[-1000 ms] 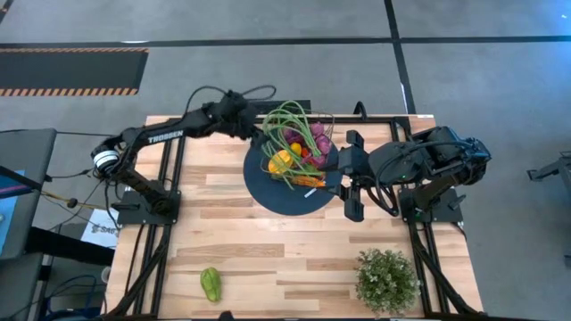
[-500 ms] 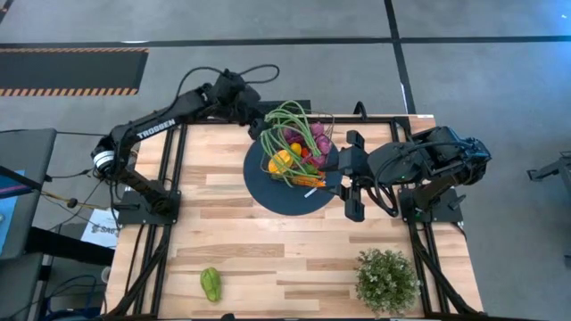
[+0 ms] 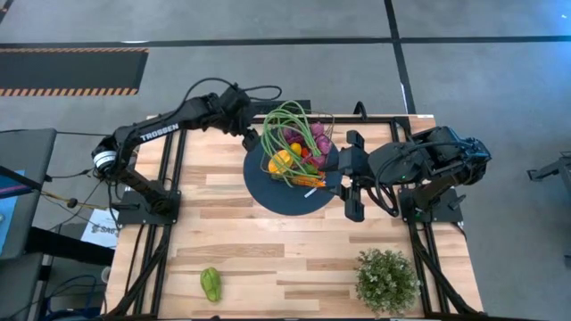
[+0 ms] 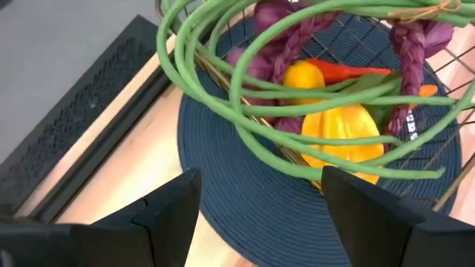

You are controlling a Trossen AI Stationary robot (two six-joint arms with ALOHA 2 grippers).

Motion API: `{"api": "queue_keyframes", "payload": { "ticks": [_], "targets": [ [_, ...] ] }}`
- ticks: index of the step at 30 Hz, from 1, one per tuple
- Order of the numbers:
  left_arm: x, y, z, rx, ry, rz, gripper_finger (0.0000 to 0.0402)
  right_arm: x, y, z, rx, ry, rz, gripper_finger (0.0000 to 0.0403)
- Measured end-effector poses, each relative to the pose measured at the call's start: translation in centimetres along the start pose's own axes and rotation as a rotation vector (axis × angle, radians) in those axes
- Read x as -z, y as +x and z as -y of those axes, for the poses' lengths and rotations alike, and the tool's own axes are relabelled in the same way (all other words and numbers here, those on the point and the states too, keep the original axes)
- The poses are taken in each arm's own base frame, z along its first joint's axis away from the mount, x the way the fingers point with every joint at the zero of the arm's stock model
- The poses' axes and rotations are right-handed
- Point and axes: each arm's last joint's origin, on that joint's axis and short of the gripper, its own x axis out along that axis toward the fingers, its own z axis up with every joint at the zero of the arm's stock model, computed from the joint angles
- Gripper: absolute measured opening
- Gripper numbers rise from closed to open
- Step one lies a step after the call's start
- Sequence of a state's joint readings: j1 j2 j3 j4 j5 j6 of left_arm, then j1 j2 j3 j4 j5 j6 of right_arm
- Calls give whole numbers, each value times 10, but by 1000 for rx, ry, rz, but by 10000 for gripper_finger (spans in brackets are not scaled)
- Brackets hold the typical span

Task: Build produce basket
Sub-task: Put the chayote into the wire basket

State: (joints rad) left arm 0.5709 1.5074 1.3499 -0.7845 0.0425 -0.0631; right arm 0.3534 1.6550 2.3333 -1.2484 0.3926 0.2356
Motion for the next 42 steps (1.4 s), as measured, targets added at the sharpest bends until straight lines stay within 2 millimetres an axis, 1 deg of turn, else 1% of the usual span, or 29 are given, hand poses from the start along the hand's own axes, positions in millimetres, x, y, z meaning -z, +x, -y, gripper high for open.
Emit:
{"api": "queue_keyframes", "payload": {
  "ticks": [6,8,10,12,15,19,21,23,26,30,33,39,42],
  "targets": [
    [9,-2,4,-1,10,-82,264,0,0,0,1,-1,-3,225],
    [16,-7,9,-1,22,-141,264,1,0,0,3,-5,-14,225],
    [24,-16,16,-24,42,-187,264,3,0,2,13,-10,-36,225],
    [32,-28,25,-63,58,-222,264,7,1,6,31,-20,-72,225],
    [46,-56,40,-96,52,-215,264,11,3,14,72,6,-135,225],
    [67,-98,60,-88,-19,-149,264,24,3,32,169,94,-277,225],
    [80,-116,66,-106,-69,-126,263,23,6,41,201,145,-282,225],
    [93,-130,70,-135,-112,-116,263,23,7,46,184,133,-295,225],
    [110,-143,80,-164,-157,-126,263,25,9,59,222,148,-309,225],
    [132,-143,101,-154,-212,-141,263,30,16,80,334,199,-340,225],
    [154,-134,117,-169,-283,-165,263,34,22,95,390,251,-359,225],
    [212,-111,148,-219,-415,-310,263,42,38,112,457,301,-419,225],
    [238,-106,162,-240,-479,-367,263,46,42,117,482,330,-434,225]
  ]
}}
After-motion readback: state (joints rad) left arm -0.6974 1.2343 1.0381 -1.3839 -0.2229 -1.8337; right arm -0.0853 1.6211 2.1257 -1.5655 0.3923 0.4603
